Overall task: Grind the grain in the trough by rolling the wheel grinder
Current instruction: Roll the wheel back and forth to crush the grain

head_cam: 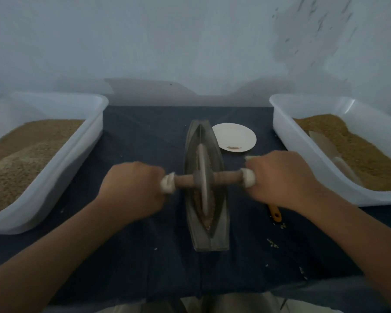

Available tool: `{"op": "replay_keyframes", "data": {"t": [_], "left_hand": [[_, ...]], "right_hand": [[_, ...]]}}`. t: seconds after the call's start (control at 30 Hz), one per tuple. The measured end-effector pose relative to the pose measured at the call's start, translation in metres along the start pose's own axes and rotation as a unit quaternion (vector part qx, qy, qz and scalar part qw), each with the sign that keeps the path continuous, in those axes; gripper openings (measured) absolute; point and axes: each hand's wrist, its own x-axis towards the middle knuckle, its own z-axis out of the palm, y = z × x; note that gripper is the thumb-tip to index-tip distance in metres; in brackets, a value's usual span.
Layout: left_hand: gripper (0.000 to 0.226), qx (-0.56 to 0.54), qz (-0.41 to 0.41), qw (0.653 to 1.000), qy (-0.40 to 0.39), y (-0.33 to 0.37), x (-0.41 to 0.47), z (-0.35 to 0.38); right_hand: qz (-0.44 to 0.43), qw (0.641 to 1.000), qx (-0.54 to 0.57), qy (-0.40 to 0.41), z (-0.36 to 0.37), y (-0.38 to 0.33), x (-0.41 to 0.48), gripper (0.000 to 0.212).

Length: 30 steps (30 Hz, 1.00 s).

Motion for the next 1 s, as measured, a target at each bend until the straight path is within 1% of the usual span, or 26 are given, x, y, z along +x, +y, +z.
{"op": "replay_keyframes", "data": {"t": [0.03, 0.07, 0.13, 0.2, 0.27, 0.33, 0.4, 0.43, 0.5, 0.53, 0.57, 0.6, 0.67, 0.77, 0.83, 0.93, 0.97, 1.0], "left_hand": [[0.043, 0.002, 0.007, 1.0, 0.017, -0.001, -0.003, 0.001], [0.043, 0.005, 0.007, 1.0, 0.011, -0.002, 0.0, 0.003], [0.039, 0.007, -0.026, 0.999, -0.034, 0.0, 0.025, 0.007], [0.037, 0.013, -0.059, 0.997, -0.052, 0.002, 0.066, 0.005], [0.036, 0.009, -0.067, 0.996, -0.059, 0.004, 0.098, 0.0], [0.033, 0.013, -0.06, 0.995, -0.073, 0.008, 0.105, -0.007], [0.03, 0.005, -0.052, 0.994, -0.098, 0.006, 0.087, -0.012], [0.03, 0.003, -0.04, 0.994, -0.106, 0.004, 0.071, -0.013], [0.03, -0.001, -0.014, 0.995, -0.098, 0.003, 0.033, -0.013], [0.03, -0.012, -0.009, 0.996, -0.085, 0.002, 0.019, -0.013], [0.031, -0.022, -0.007, 0.997, -0.073, 0.002, 0.012, -0.01], [0.032, -0.023, -0.01, 0.998, -0.062, 0.001, 0.012, -0.006], [0.033, -0.005, -0.042, 0.997, -0.069, 0.003, 0.031, 0.001], [0.034, 0.004, -0.094, 0.992, -0.081, 0.001, 0.085, 0.009], [0.034, 0.003, -0.097, 0.992, -0.086, 0.001, 0.107, 0.006], [0.03, -0.005, -0.075, 0.991, -0.112, 0.002, 0.089, -0.002], [0.03, -0.005, -0.061, 0.992, -0.109, 0.002, 0.072, -0.003], [0.03, 0.002, -0.043, 0.995, -0.095, 0.002, 0.05, -0.004]], "right_hand": [[-0.008, 1.0, 0.003, 0.003, 0.0, 0.001, -0.004, 0.029], [0.0, 1.0, -0.001, -0.007, 0.002, 0.001, -0.001, 0.029], [0.052, 0.998, -0.037, -0.022, 0.014, 0.003, 0.019, 0.031], [0.107, 0.992, -0.063, -0.024, 0.031, 0.009, 0.045, 0.033], [0.155, 0.985, -0.051, -0.055, 0.04, 0.014, 0.068, 0.031], [0.173, 0.98, -0.042, -0.089, 0.04, 0.017, 0.074, 0.034], [0.16, 0.982, -0.035, -0.093, 0.033, 0.015, 0.06, 0.034], [0.135, 0.988, -0.039, -0.07, 0.028, 0.011, 0.046, 0.034], [0.06, 0.997, -0.043, -0.005, 0.016, 0.002, 0.012, 0.037], [0.03, 0.999, -0.038, 0.014, 0.01, 0.001, 0.0, 0.038], [0.019, 0.999, -0.034, 0.01, 0.009, 0.002, -0.006, 0.037], [0.025, 0.999, -0.037, -0.002, 0.009, 0.005, -0.004, 0.035], [0.07, 0.995, -0.063, -0.043, 0.015, 0.006, 0.018, 0.035], [0.124, 0.99, -0.06, -0.035, 0.026, 0.009, 0.066, 0.036], [0.143, 0.987, -0.056, -0.048, 0.029, 0.012, 0.084, 0.033], [0.136, 0.986, -0.04, -0.086, 0.023, 0.013, 0.067, 0.032], [0.117, 0.989, -0.031, -0.084, 0.02, 0.011, 0.052, 0.031], [0.088, 0.994, -0.029, -0.062, 0.016, 0.008, 0.034, 0.03]]}}
